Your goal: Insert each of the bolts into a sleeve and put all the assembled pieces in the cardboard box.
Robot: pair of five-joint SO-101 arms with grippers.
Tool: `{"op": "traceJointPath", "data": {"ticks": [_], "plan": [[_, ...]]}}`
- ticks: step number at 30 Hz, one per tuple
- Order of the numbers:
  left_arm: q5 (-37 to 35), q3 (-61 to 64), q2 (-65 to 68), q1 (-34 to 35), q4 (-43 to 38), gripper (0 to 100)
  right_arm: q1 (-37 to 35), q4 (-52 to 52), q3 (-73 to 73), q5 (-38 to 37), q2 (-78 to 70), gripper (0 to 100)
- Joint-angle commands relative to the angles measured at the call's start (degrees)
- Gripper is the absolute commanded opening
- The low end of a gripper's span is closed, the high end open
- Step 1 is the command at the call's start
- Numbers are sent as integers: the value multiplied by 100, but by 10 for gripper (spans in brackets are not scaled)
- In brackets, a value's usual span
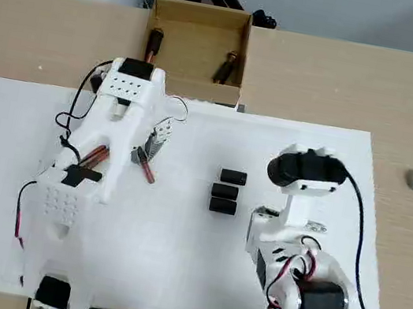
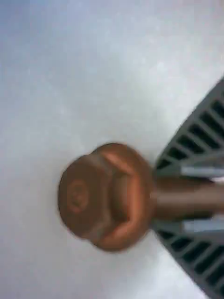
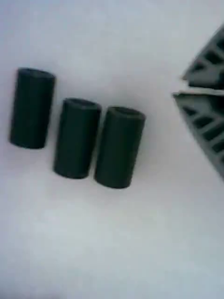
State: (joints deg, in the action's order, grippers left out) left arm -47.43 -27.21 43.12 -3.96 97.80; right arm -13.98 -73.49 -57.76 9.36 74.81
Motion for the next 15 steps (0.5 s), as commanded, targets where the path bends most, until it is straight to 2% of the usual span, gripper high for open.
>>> {"op": "traceJointPath", "data": {"ticks": [1,6,10,15], "plan": [[651,-224,211,9,264,6,-57,-40,615,-70,-40,3],[1257,-681,211,9,264,6,-57,-593,1222,-26,-778,4],[1758,-1059,167,0,273,6,-57,-637,2189,62,-1859,4],[2207,-1253,-782,-88,273,6,-66,-813,3578,-132,-3776,4]]}}
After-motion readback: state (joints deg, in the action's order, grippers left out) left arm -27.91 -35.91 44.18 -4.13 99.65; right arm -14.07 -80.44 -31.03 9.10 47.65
